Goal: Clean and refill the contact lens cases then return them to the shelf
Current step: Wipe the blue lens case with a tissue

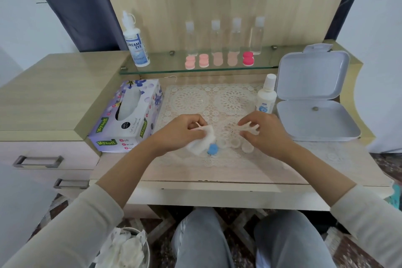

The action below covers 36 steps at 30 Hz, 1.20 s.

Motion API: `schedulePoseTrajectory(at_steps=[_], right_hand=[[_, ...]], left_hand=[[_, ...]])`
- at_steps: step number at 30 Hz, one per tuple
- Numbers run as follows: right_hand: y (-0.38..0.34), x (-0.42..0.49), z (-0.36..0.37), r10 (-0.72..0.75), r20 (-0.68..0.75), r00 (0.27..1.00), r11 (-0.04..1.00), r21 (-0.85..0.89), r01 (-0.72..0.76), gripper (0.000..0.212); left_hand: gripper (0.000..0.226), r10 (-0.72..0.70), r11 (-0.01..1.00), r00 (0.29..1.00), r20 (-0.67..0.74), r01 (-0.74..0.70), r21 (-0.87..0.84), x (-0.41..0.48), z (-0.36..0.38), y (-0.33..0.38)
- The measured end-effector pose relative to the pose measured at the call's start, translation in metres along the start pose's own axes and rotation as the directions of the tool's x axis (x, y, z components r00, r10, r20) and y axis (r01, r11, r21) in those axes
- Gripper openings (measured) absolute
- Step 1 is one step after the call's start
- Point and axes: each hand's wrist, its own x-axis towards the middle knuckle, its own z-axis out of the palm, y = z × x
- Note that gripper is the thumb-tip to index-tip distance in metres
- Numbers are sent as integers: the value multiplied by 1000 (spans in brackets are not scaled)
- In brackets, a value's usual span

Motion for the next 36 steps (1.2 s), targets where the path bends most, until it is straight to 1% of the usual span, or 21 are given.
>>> schedulePoseTrajectory(at_steps=[1, 3, 4, 6, 8, 10, 13, 16, 19, 20, 22, 24, 26, 28, 30, 34, 36], right_hand=[[4, 1, 0, 9, 51, 999, 997, -74, -5, 29], [6, 0, 3, 23, 133, 991, 988, -152, -3, 45], [6, -1, 5, 26, 156, 987, 986, -169, 1, 51], [4, -1, 13, 24, 180, 983, 981, -196, 11, 56], [4, -2, 21, 16, 175, 984, 979, -204, 21, 53], [5, -3, 27, -4, 137, 991, 977, -213, 34, 44], [7, -3, 31, -23, 92, 996, 978, -203, 41, 37], [10, -4, 32, -38, 85, 996, 987, -154, 51, 33], [15, -8, 36, -75, 20, 997, 994, -79, 76, 28], [18, -10, 38, -86, -9, 996, 995, -50, 85, 27], [20, -14, 42, -96, -47, 994, 995, -14, 95, 27], [22, -16, 44, -113, -69, 991, 994, -3, 113, 29], [23, -17, 45, -127, -72, 989, 992, 2, 128, 29], [23, -17, 46, -140, -70, 988, 990, 3, 140, 29], [23, -18, 47, -139, -69, 988, 990, 4, 140, 31], [24, -18, 49, -155, -76, 985, 988, -3, 155, 29], [24, -18, 51, -185, -81, 979, 983, -21, 184, 28]], left_hand=[[7, 6, 1000, 1000, 17, -6, 26, 1, -1, -1], [9, 11, 996, 1000, 20, -13, 86, 3, 0, -4], [8, 16, 993, 1000, 8, -17, 113, 4, 2, -5], [8, 26, 989, 999, -21, -23, 146, 8, 9, -6], [12, 52, 984, 997, -55, -42, 175, 13, 16, -9], [14, 84, 977, 993, -83, -65, 205, 17, 24, -10], [12, 121, 979, 986, -116, -99, 178, 22, 33, -12], [10, 155, 979, 976, -150, -132, 155, 28, 42, -15], [10, 229, 955, 951, -205, -179, 238, 34, 51, -25], [13, 278, 938, 934, -225, -213, 273, 36, 53, -29], [16, 397, 898, 876, -275, -309, 314, 36, 58, -36], [11, 548, 805, 785, -290, -400, 437, 35, 59, -40], [17, 676, 671, 698, -235, -453, 587, 37, 58, -45], [19, 744, 566, 651, -152, -492, 661, 41, 56, -50], [20, 770, 517, 631, -97, -527, 675, 42, 55, -55], [30, 762, 518, 647, -35, -576, 632, 40, 55, -59], [29, 760, 509, 650, -9, -587, 629, 40, 54, -61]])
